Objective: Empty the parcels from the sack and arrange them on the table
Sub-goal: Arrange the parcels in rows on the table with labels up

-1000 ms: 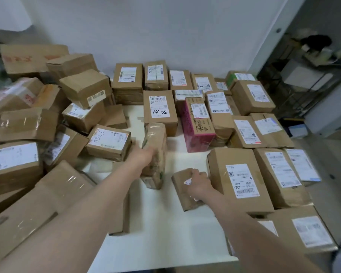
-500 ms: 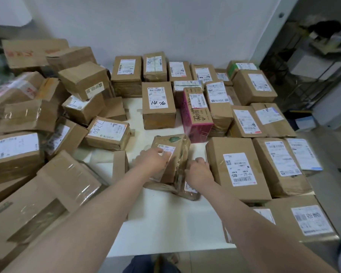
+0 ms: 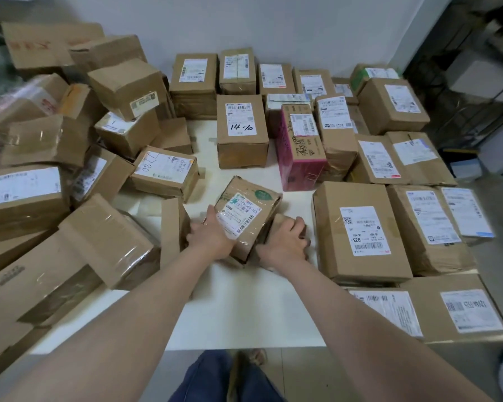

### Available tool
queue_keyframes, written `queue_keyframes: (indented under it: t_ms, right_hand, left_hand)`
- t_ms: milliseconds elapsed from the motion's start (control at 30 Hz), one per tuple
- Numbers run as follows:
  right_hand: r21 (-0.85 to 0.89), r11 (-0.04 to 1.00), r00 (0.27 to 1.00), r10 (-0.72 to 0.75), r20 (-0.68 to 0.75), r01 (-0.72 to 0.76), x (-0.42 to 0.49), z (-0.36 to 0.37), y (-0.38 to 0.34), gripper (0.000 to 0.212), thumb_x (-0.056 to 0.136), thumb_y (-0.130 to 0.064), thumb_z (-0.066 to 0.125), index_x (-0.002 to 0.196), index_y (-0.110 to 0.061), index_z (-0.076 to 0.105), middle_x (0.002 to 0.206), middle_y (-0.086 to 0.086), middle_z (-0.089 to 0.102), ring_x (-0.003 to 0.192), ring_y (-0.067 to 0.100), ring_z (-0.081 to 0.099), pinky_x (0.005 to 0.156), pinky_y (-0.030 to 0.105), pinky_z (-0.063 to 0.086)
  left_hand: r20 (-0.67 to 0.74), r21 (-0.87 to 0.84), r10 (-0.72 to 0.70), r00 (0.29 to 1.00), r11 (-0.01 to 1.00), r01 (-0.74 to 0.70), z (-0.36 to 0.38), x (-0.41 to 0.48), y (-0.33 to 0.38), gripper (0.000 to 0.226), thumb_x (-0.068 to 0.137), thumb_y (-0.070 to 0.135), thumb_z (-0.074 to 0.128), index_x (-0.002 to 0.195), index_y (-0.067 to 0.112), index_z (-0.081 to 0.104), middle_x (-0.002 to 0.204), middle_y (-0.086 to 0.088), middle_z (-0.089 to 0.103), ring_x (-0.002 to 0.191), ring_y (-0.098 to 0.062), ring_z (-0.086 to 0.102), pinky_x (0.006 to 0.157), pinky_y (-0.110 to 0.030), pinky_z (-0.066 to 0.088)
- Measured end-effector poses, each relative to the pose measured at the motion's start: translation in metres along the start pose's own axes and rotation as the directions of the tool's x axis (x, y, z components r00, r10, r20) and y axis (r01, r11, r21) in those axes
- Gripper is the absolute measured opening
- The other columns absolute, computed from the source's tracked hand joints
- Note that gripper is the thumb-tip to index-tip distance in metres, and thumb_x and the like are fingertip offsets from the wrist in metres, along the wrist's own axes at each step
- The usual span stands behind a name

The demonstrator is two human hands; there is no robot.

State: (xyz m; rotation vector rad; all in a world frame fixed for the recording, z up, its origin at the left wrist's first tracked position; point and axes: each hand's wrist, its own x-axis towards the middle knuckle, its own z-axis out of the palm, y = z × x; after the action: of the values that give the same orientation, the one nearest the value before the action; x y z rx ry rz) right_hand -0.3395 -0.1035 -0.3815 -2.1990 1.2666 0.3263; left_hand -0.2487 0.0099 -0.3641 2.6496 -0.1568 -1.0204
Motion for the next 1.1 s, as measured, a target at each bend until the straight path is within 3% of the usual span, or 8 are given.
queue_keyframes:
  t_ms: [100, 200, 267, 367, 500, 667, 867, 1100]
  right_hand:
    - [0.115, 0.993, 0.996, 0.005, -0.087, 0.005, 0.003, -0.020, -0.011, 0.098, 0.071, -0.049, 0.074, 0.142, -0.009, 0.018, 0.151, 0.010, 0.011, 0.128, 0.044, 0.030, 0.097, 0.048, 0.043]
    - [0.126, 0.983, 0.972, -0.107, -0.209, 0.136, 0.008, -0.053, -0.022, 0.098, 0.074, -0.046, 0.071, 0.145, -0.006, 0.015, 0.150, 0.018, 0.017, 0.130, 0.046, 0.029, 0.103, 0.048, 0.037]
    - [0.120, 0.973, 0.958, -0.167, -0.233, 0.199, 0.011, -0.075, -0.030, 0.098, 0.075, -0.045, 0.070, 0.147, -0.010, 0.013, 0.152, 0.019, 0.016, 0.132, 0.045, 0.026, 0.108, 0.049, 0.034]
    - [0.102, 0.975, 0.967, -0.177, -0.184, 0.198, 0.017, -0.093, -0.035, 0.097, 0.078, -0.044, 0.070, 0.149, -0.015, 0.011, 0.151, 0.017, 0.019, 0.133, 0.042, 0.026, 0.105, 0.048, 0.033]
    - [0.099, 0.974, 0.974, -0.191, -0.118, 0.203, 0.022, -0.095, -0.030, 0.096, 0.078, -0.045, 0.073, 0.148, -0.018, 0.014, 0.149, 0.018, 0.026, 0.134, 0.038, 0.028, 0.109, 0.047, 0.032]
    - [0.118, 0.939, 0.946, -0.325, -0.010, 0.323, 0.031, -0.096, -0.042, 0.095, 0.074, -0.033, 0.076, 0.149, -0.023, 0.018, 0.147, 0.009, 0.031, 0.135, 0.030, 0.031, 0.110, 0.047, 0.035]
    - [-0.181, 0.755, 0.771, -0.637, 0.025, 0.630, 0.064, -0.095, -0.088, 0.095, 0.071, -0.008, 0.069, 0.150, -0.029, 0.020, 0.151, -0.005, 0.029, 0.144, 0.017, 0.020, 0.122, 0.052, 0.000]
    - [-0.514, 0.595, 0.778, -0.556, 0.292, 0.618, 0.111, -0.063, -0.103, 0.081, 0.082, -0.008, 0.064, 0.152, -0.017, 0.024, 0.161, 0.002, 0.019, 0.149, 0.023, 0.012, 0.123, 0.047, 0.002]
  left_hand:
    - [-0.015, -0.153, -0.044, 0.999, 0.987, 0.041, 0.003, 0.004, 0.005, 0.093, 0.090, 0.037, 0.061, 0.154, 0.031, -0.007, 0.153, -0.015, 0.015, 0.135, -0.036, 0.033, 0.113, -0.043, 0.029]
    - [-0.037, -0.016, -0.043, 0.998, 0.999, 0.043, -0.006, 0.006, 0.013, 0.104, 0.082, 0.028, 0.073, 0.155, 0.025, -0.002, 0.151, -0.014, 0.024, 0.133, -0.034, 0.038, 0.107, -0.041, 0.037]
    - [0.094, 0.118, 0.011, 0.995, 0.993, -0.023, -0.014, 0.000, 0.020, 0.113, 0.079, 0.028, 0.079, 0.154, 0.020, -0.005, 0.144, -0.012, 0.039, 0.122, -0.029, 0.053, 0.097, -0.037, 0.046]
    - [0.369, 0.212, -0.023, 0.929, 0.975, -0.061, -0.020, -0.013, 0.033, 0.069, 0.097, 0.041, 0.054, 0.152, 0.025, 0.016, 0.139, -0.006, 0.045, 0.105, -0.022, 0.061, 0.091, -0.034, 0.054]
    - [0.232, -0.340, 0.079, 0.970, 0.941, 0.004, -0.015, 0.003, 0.034, 0.101, 0.088, 0.020, 0.071, 0.154, 0.028, -0.004, 0.121, -0.009, 0.056, 0.095, -0.028, 0.065, 0.082, -0.039, 0.059]
    - [0.176, -0.548, 0.128, 0.976, 0.837, -0.011, -0.010, 0.027, 0.043, 0.080, 0.093, 0.011, 0.058, 0.155, 0.025, 0.011, 0.134, -0.002, 0.051, 0.113, -0.032, 0.058, 0.090, -0.048, 0.055]
    - [-0.093, -0.783, -0.036, 0.995, 0.621, -0.051, -0.057, 0.067, 0.052, 0.042, 0.101, 0.029, 0.032, 0.139, 0.018, 0.044, 0.128, -0.007, 0.057, 0.115, -0.034, 0.057, 0.099, -0.049, 0.049]
    - [0.105, -0.569, 0.219, 0.970, 0.813, -0.123, -0.084, 0.078, 0.054, 0.041, 0.101, 0.026, 0.047, 0.142, 0.020, 0.048, 0.130, -0.005, 0.054, 0.110, -0.022, 0.054, 0.087, -0.026, 0.044]
